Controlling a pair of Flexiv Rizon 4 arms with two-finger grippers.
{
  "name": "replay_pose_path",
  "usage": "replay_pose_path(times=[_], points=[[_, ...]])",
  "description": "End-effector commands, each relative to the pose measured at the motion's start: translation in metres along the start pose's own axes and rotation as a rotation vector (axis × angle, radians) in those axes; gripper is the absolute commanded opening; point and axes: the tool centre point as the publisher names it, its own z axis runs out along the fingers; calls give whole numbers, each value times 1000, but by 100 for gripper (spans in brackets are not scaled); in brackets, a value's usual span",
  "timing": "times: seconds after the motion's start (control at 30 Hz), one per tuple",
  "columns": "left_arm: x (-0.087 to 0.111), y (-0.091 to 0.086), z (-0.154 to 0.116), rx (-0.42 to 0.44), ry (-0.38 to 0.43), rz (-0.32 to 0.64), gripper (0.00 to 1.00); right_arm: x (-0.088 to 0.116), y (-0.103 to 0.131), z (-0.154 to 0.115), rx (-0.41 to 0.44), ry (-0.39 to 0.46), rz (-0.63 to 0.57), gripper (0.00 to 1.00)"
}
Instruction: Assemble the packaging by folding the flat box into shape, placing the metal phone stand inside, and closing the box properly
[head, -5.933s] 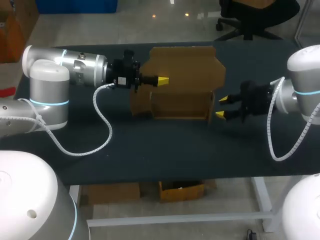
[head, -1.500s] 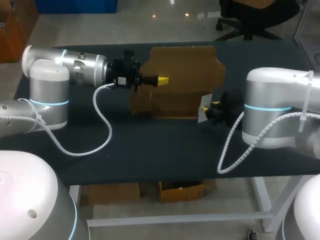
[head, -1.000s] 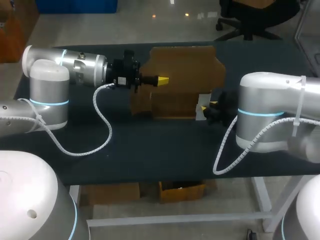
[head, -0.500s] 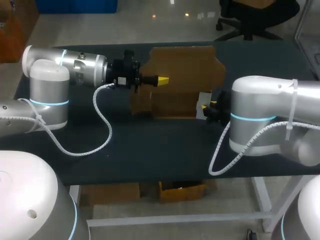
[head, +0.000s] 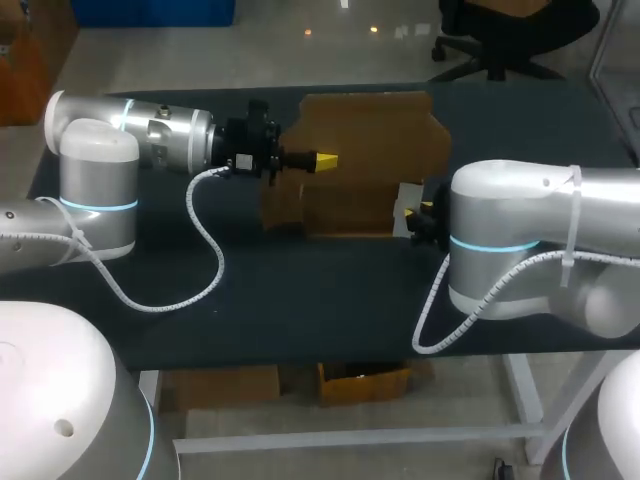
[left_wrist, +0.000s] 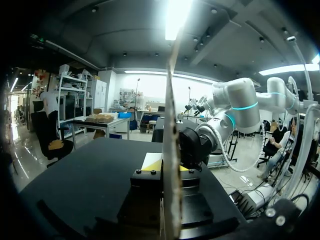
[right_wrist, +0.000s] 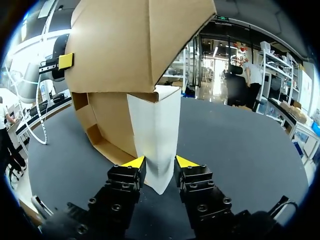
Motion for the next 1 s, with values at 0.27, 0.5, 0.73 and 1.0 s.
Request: replay_pose_path(times=[0.27,0.5,0.73,1.0], points=[[0,4,2,2,2,0,0,4,1,8,-13,-64,23,29],[0,4,2,2,2,0,0,6,2,11,-11,-93,45,22],[0,4,2,2,2,0,0,5,5,12,-9,-129,60,20],[0,4,2,2,2,0,0,5,4,14,-5,-182,103,20]])
